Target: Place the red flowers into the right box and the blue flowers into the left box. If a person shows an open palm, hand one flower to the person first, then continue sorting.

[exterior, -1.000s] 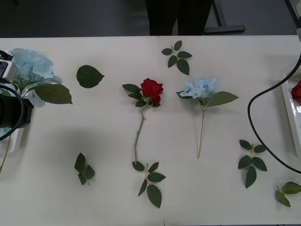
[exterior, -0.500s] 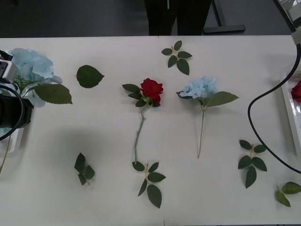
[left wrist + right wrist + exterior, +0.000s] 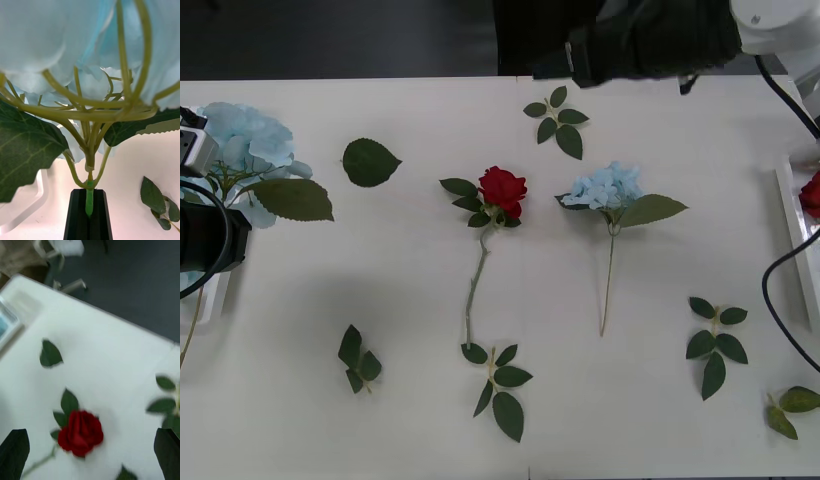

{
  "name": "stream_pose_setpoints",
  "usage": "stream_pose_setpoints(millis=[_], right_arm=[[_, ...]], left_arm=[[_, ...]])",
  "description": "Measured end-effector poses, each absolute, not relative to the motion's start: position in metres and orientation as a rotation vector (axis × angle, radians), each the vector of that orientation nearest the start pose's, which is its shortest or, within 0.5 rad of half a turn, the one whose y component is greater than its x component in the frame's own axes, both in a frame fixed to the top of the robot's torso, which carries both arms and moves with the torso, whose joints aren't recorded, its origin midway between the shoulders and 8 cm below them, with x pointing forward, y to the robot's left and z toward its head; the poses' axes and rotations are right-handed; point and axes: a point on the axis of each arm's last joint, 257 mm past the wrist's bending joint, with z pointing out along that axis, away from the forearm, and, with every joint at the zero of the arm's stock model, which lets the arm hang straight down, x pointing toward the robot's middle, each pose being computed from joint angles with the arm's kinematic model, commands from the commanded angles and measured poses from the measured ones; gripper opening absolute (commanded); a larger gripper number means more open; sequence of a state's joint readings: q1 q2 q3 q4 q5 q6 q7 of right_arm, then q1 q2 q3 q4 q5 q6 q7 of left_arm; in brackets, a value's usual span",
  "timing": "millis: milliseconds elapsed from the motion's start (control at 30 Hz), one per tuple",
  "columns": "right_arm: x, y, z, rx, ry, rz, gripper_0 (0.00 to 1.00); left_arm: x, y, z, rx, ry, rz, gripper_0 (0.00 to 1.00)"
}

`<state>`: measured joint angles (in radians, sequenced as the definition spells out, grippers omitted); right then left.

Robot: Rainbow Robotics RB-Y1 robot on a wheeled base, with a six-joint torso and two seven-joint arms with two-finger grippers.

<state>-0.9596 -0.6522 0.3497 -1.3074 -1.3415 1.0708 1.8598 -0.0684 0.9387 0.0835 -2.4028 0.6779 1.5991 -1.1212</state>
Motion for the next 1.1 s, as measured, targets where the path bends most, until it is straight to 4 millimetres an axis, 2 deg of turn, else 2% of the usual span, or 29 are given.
stream_pose_setpoints(millis=[100,233,400,500,700,867,967,1100], right_arm=[[0.579,-0.099,-0.098,-0.76,2.181,0.549,0.96],[0.544,-0.125,-0.134,-0.601,2.377,0.506,0.97],[0.504,-0.142,-0.167,-0.389,2.508,0.449,0.96],[0.49,-0.149,-0.188,-0.309,2.535,0.395,0.96],[0.49,-0.173,-0.236,-0.157,2.543,0.151,0.96],[0.489,-0.156,-0.266,-0.116,2.558,0.131,0.97],[0.495,-0.147,-0.276,-0.088,2.558,0.139,0.96],[0.504,-0.143,-0.289,-0.043,2.557,0.148,0.96]], left_arm=[[0.4,0.334,-0.146,0.164,2.418,0.177,0.0],[0.4,0.334,-0.146,0.165,2.418,0.177,0.0],[0.4,0.334,-0.146,0.165,2.418,0.177,0.0],[0.4,0.334,-0.146,0.165,2.418,0.177,0.0],[0.399,0.334,-0.147,0.164,2.421,0.178,0.0],[0.403,0.347,-0.14,0.155,2.397,0.242,0.0],[0.405,0.367,-0.133,0.152,2.396,0.311,0.0],[0.409,0.417,-0.124,0.094,2.429,0.419,0.0]])
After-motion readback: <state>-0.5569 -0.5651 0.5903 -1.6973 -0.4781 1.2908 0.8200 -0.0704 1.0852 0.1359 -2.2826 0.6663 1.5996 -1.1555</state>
